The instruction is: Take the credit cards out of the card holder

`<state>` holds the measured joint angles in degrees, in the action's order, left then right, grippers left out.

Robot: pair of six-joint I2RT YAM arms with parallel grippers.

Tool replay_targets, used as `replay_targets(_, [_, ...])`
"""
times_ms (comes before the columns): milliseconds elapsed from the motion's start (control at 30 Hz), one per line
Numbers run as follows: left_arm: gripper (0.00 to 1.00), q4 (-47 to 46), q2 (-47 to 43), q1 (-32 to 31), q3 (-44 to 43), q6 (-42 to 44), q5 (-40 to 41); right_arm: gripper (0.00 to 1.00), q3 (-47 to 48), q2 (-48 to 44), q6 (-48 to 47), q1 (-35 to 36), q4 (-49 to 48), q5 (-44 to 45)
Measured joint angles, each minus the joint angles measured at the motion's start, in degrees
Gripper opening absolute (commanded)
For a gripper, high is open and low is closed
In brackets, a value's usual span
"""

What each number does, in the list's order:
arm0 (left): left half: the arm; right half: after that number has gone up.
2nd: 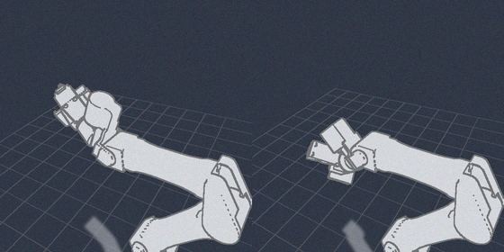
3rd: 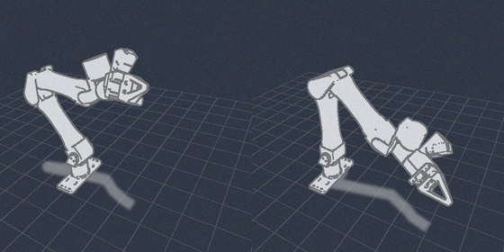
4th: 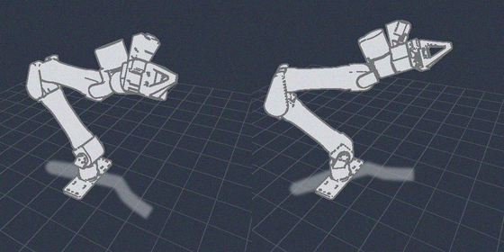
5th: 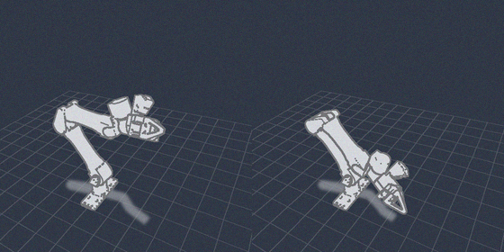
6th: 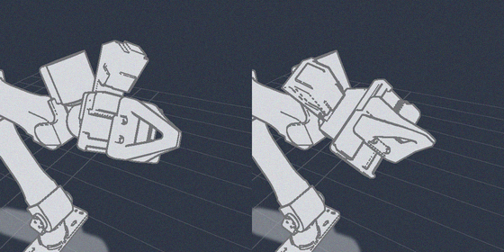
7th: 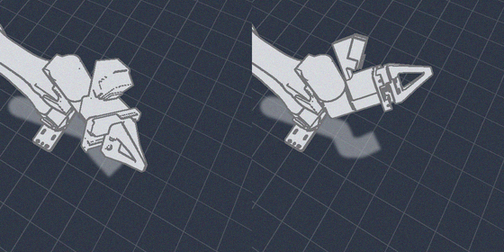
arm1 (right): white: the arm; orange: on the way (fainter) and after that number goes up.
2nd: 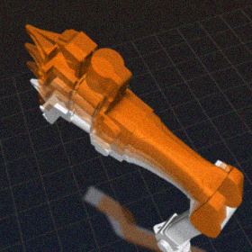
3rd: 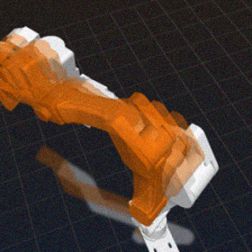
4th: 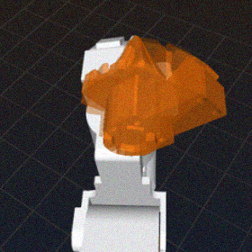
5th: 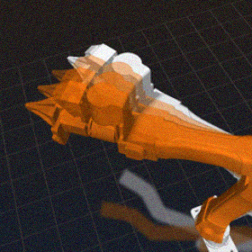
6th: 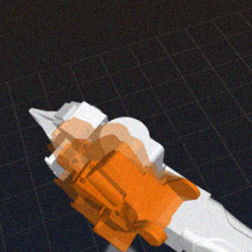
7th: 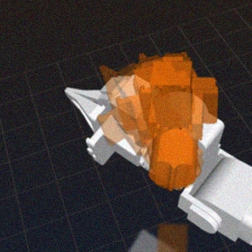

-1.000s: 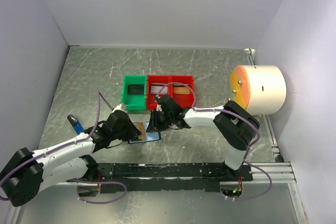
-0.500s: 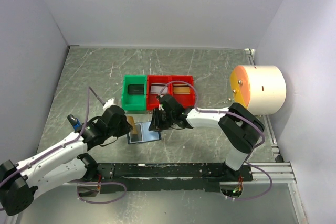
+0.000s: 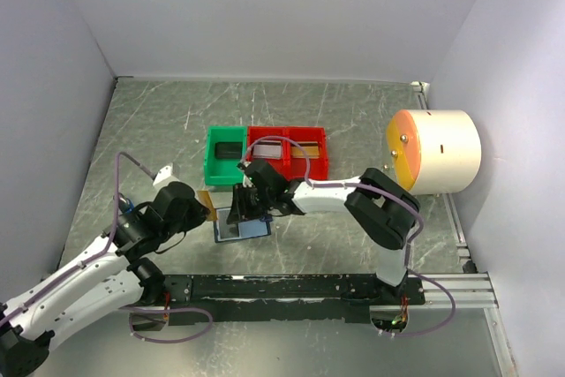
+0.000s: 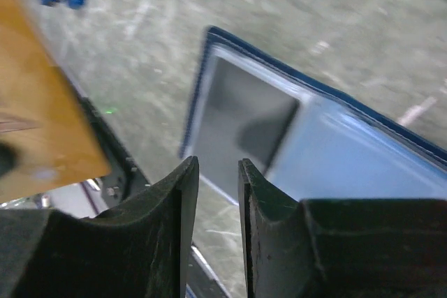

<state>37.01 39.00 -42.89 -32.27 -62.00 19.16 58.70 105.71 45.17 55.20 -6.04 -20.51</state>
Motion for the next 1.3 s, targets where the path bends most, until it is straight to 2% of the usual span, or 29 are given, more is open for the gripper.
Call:
replay_targets(167, [0.07, 0.3, -0.6, 0.0, 0.0, 0.3, 0.1, 0.3, -1.8, 0.9, -0.2, -0.9, 3.5, 3.8])
replay_targets(367, [0.07, -2.2, 1.6, 0.0, 0.0, 2.7, -1.8, 0.35, -6.5, -3.6, -0.3, -4.0, 3.4, 4.5])
replay_targets(467, [0.07, -5.2, 4.3, 0.0, 0.0, 4.3, -4.5, 0.46, -7.9, -6.3, -0.4, -5.4, 3.6, 4.5])
replay_targets(600, [0.07, -10.4, 6.3, 0.5, 0.1, 7.4, -10.2, 0.69, -10.3, -13.0, -0.3, -7.5, 3.1, 5.2])
replay_targets(733, [0.07, -18.0, 4.5, 4.9, 2.3, 9.5, -18.5, 0.8, -17.0, -24.6, 0.2, -12.8, -0.5, 4.6])
replay_targets(867, [0.07, -26.5, 0.9, 11.9, 6.9, 9.7, -29.1, 0.82, -24.0, -35.3, 1.4, -18.6, -5.4, 4.1])
replay_targets(1000, [0.07, -37.4, 0.9, 14.7, 10.8, 8.3, -40.1, 0.81, -26.9, -41.1, 2.7, -19.9, -9.9, -0.4])
replay_targets(1133, [0.07, -48.1, 1.5, 14.8, 13.1, 5.3, -47.6, 0.76, -26.9, -41.4, 5.4, -19.9, -16.5, -7.5])
replay_targets(1300, [0.07, -60.7, 2.6, 14.9, 15.2, 0.9, -53.3, 0.68, -26.9, -39.1, 9.6, -19.9, -24.4, -14.4])
